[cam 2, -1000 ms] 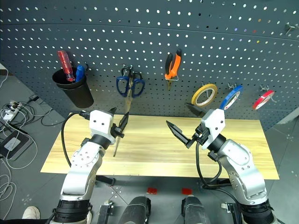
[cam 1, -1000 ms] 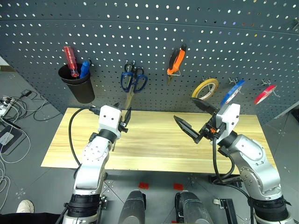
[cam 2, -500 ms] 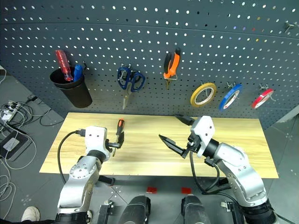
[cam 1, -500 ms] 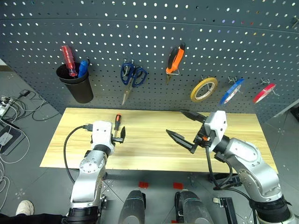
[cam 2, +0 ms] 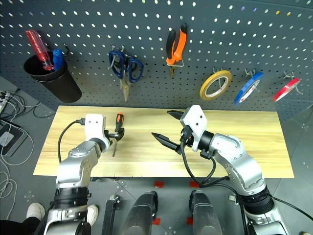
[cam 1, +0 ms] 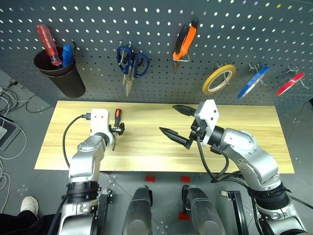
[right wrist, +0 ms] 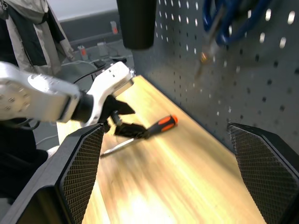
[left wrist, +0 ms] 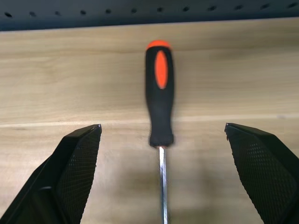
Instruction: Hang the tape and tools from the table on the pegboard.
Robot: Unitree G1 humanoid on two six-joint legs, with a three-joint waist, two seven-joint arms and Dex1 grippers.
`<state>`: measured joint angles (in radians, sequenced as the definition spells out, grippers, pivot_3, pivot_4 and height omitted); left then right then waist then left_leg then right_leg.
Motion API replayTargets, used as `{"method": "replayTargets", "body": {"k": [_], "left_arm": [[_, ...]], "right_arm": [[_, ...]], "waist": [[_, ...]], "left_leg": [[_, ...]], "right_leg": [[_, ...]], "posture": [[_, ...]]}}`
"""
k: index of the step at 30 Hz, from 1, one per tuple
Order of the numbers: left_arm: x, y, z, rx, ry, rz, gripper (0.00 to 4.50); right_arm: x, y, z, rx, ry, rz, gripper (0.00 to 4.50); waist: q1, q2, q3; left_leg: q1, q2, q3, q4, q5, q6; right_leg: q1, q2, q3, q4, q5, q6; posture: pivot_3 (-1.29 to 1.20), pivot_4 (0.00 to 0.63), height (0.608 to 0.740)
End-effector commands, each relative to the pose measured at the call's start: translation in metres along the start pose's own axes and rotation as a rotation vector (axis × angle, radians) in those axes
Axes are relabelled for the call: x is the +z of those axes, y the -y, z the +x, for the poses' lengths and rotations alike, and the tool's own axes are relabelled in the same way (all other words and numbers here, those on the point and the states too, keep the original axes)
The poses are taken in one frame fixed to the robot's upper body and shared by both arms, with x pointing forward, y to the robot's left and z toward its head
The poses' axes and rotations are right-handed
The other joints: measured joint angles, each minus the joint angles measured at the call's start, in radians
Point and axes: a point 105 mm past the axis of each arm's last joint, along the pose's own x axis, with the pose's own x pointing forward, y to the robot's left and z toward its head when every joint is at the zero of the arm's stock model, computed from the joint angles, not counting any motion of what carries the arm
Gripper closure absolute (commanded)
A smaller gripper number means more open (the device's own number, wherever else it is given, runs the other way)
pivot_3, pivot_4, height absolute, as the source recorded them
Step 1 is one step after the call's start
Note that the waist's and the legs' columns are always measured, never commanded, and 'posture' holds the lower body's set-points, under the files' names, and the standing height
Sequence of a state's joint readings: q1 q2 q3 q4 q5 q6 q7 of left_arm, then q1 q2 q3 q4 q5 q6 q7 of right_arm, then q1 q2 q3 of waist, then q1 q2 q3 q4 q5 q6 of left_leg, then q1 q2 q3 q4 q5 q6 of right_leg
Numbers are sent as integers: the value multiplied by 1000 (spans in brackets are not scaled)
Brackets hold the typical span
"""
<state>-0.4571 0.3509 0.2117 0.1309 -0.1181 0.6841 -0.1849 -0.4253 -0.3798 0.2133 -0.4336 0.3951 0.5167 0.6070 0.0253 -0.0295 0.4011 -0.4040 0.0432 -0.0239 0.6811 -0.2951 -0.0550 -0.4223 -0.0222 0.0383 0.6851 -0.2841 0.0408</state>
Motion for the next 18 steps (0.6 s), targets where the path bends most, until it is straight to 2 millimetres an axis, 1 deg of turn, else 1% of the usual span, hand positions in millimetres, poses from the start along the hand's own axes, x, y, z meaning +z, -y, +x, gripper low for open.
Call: {"method": "replayTargets", "body": {"k": [1, 4, 10, 13, 18], "left_arm": [[9, -4, 6, -20, 26, 18, 34], [16, 1, 16, -62, 34, 38, 34], [23, 3, 25, -72, 37, 47, 34], [27, 0, 27, -47, 37, 63, 585], [32, 1, 26, -41, 43, 76, 2076]], "right_arm": [[10, -2, 1, 4, 28, -13, 0], [8, -1, 1, -9, 23, -3, 0], [8, 1, -1, -25, 14, 1, 0], [6, 4, -1, -40, 5, -6, 0], [4, 7, -2, -60, -6, -13, 0]], "waist": [[0, 0, 11], [0, 0, 27], [-2, 0, 41], [-2, 0, 44], [-2, 0, 44]], "left_leg": [[-1, 0, 0, 0, 0, 0], [-2, 0, 1, 0, 0, 0], [-3, 1, 1, 1, 1, -1], [-4, 1, 1, 1, 1, -1], [-6, 1, 2, 1, 3, -6]], "right_leg": [[-1, 0, 0, 0, 0, 0], [-3, 0, 0, 4, 0, 0], [-4, 0, 0, 6, 0, 0], [-6, 0, -1, 5, 0, 0], [-10, 0, 0, 5, 0, 0]], "posture": [[102, 512, 740], [94, 522, 740], [79, 527, 740], [76, 523, 740], [78, 513, 740]]}}
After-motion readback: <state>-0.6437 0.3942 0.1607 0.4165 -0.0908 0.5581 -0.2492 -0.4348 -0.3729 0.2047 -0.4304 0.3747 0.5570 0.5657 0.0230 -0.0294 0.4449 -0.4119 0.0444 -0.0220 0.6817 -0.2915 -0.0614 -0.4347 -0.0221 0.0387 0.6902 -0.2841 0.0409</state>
